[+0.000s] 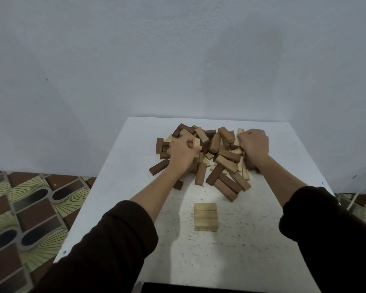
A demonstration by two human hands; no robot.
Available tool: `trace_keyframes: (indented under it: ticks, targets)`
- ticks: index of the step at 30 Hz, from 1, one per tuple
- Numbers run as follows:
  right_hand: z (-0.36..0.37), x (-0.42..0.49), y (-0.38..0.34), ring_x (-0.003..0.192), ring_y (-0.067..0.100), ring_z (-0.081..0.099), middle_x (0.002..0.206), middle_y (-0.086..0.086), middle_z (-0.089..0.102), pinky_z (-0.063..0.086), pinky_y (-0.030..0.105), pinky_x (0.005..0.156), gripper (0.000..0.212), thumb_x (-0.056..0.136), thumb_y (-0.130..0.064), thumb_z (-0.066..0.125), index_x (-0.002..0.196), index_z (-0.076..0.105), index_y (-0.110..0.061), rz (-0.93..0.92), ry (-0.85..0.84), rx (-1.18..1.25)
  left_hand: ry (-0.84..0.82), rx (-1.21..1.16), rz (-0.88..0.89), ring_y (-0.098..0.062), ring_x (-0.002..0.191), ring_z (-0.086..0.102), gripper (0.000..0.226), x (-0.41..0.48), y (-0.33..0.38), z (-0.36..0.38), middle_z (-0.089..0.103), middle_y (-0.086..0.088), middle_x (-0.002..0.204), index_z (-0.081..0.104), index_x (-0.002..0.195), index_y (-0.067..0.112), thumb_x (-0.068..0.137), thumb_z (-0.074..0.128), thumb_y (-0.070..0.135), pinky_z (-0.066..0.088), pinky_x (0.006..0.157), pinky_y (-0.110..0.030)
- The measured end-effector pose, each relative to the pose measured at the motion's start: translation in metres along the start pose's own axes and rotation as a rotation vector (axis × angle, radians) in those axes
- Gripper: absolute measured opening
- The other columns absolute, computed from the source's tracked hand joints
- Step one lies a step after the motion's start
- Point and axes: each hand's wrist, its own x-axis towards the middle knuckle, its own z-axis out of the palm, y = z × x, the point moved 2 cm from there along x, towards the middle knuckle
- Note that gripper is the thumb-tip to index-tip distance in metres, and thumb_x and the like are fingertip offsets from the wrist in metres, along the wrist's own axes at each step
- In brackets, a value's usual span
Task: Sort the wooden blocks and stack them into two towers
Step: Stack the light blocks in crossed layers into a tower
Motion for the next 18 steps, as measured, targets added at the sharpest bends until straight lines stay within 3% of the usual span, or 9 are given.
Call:
trace_keyframes:
  ticks: [2,5,8,12,15,18]
  targets:
    - [0.002,-0.013,-0.016,0.057,0.018,0.035,0.063,0.011,0.039,0.026,0.025,0.054,0.013,0.074,-0.004,0.052,0.062,0.048,-0.002,-0.020,-0.113,0.153,-0.009,-0.120,-0.050,-0.014,0.072,0.055,0.011,-0.003,0.004,-0.004,0.056,0.001,0.073,0.063,0.090,0.006,0.082,0.070,0.007,0.052,0.071,-0.035]
    - [0.008,-0.042,-0.035,0.036,0.009,0.035,0.050,0.004,0.044,0.026,0.018,0.039,0.021,0.082,-0.004,0.064,0.063,0.054,0.000,-0.009,-0.376,0.312,-0.098,-0.314,-0.099,-0.011,0.068,0.058,0.014,-0.011,0.012,-0.009,0.059,0.000,0.073,0.063,0.094,0.000,0.084,0.069,0.007,0.054,0.063,-0.024]
    - [0.015,-0.072,-0.047,0.032,0.005,0.031,0.044,-0.001,0.043,0.021,0.017,0.034,0.012,0.089,-0.006,0.061,0.077,0.060,-0.003,-0.008,-0.584,0.369,-0.149,-0.407,-0.069,-0.012,0.073,0.065,0.010,-0.024,0.015,-0.019,0.066,-0.003,0.079,0.065,0.092,0.004,0.083,0.069,0.004,0.057,0.071,-0.028]
    - [0.034,-0.088,-0.045,0.043,0.009,0.031,0.059,0.004,0.045,0.025,0.021,0.041,0.010,0.086,-0.010,0.066,0.093,0.065,-0.003,-0.010,-0.623,0.320,-0.146,-0.409,-0.077,-0.014,0.077,0.067,0.021,-0.042,0.005,-0.042,0.068,-0.005,0.084,0.064,0.099,0.003,0.080,0.072,0.005,0.056,0.073,-0.028]
    - [0.049,-0.105,-0.049,0.050,0.009,0.037,0.067,0.005,0.049,0.029,0.020,0.044,0.012,0.089,-0.021,0.063,0.093,0.066,-0.009,-0.070,-0.664,0.213,-0.134,-0.392,-0.070,-0.007,0.069,0.065,0.019,-0.053,-0.008,-0.060,0.067,0.006,0.071,0.066,0.094,0.011,0.079,0.072,0.002,0.055,0.067,-0.025]
    - [0.066,-0.121,-0.055,0.058,0.012,0.047,0.073,0.006,0.060,0.034,0.021,0.044,0.027,0.083,-0.022,0.064,0.102,0.054,-0.006,-0.008,-0.663,0.122,-0.112,-0.344,-0.077,-0.012,0.063,0.058,0.027,-0.065,-0.024,-0.076,0.056,0.005,0.056,0.064,0.104,0.010,0.080,0.070,-0.001,0.051,0.060,-0.024]
